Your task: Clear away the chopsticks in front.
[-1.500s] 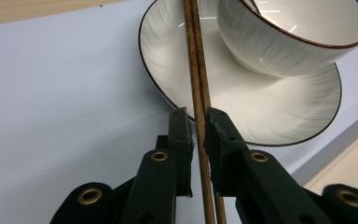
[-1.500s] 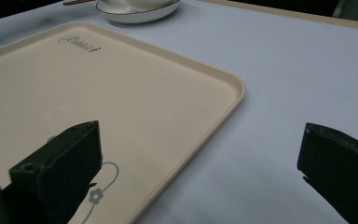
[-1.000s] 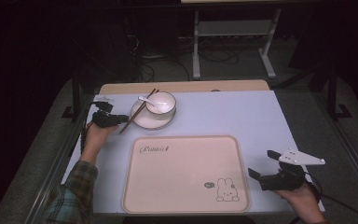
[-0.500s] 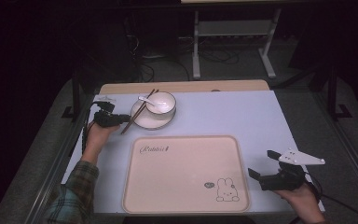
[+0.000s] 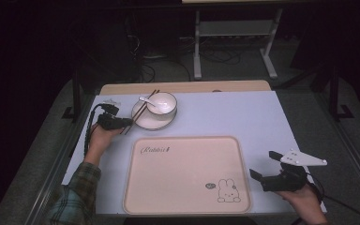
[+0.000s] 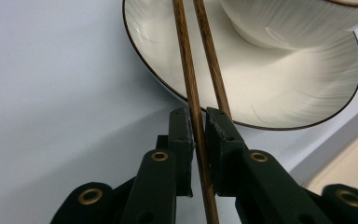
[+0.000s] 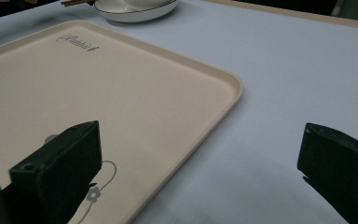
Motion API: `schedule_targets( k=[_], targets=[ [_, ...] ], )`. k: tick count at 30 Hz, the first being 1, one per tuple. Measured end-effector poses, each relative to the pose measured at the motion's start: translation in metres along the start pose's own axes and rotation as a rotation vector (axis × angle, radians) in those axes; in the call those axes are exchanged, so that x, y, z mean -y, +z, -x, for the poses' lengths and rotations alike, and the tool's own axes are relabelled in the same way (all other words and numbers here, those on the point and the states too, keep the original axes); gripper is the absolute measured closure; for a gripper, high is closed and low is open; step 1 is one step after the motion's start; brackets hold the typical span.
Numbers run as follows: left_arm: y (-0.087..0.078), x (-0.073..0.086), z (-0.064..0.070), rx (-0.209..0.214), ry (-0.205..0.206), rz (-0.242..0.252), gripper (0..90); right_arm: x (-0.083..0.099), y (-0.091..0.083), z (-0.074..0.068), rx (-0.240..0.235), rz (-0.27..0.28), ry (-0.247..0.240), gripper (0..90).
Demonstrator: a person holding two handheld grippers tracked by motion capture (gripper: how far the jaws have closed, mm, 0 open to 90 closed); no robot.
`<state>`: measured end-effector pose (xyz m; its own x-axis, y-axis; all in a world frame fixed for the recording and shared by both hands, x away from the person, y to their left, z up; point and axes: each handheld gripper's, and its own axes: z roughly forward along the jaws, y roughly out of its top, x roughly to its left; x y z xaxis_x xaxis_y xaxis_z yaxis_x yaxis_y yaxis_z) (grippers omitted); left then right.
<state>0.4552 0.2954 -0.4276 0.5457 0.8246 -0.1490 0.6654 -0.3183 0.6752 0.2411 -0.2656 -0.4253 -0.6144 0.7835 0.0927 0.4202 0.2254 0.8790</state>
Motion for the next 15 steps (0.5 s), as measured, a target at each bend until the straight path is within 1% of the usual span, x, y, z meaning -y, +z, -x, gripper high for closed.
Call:
schedule_targets(
  k=[3, 6, 7, 8, 9, 12, 13, 14, 15],
  targets=[
    [0.000, 0.000, 0.000, -0.008, 0.003, 0.000, 84.2, 0.000, 0.000, 0.000, 0.000, 0.000, -0.001, 0.0],
    [-0.001, 0.000, 0.000, -0.020, -0.003, 0.003, 84.4, 0.000, 0.000, 0.000, 0.000, 0.000, 0.001, 0.0],
    [-0.003, 0.000, 0.000, -0.029, -0.006, 0.018, 84.5, 0.000, 0.000, 0.000, 0.001, 0.000, 0.001, 0.0],
    [-0.003, 0.000, 0.000, -0.029, -0.006, 0.018, 84.6, 0.000, 0.000, 0.000, 0.001, 0.000, 0.002, 0.0],
    [-0.006, 0.000, 0.000, -0.033, -0.012, 0.028, 84.6, 0.000, 0.000, 0.000, 0.002, 0.000, 0.002, 0.0],
    [-0.016, 0.002, 0.000, -0.049, -0.015, 0.029, 84.7, 0.000, -0.001, 0.000, 0.003, 0.001, 0.003, 0.0],
    [-0.016, 0.002, 0.000, -0.049, -0.015, 0.029, 84.7, 0.000, -0.001, 0.000, 0.002, 0.002, 0.003, 0.0],
    [-0.019, 0.004, 0.000, -0.048, -0.017, 0.041, 84.7, 0.000, -0.001, 0.000, 0.002, 0.002, 0.003, 0.0],
    [-0.026, 0.008, -0.001, -0.048, -0.017, 0.041, 84.7, 0.001, -0.001, 0.000, 0.002, 0.001, 0.003, 0.0]
  ],
)
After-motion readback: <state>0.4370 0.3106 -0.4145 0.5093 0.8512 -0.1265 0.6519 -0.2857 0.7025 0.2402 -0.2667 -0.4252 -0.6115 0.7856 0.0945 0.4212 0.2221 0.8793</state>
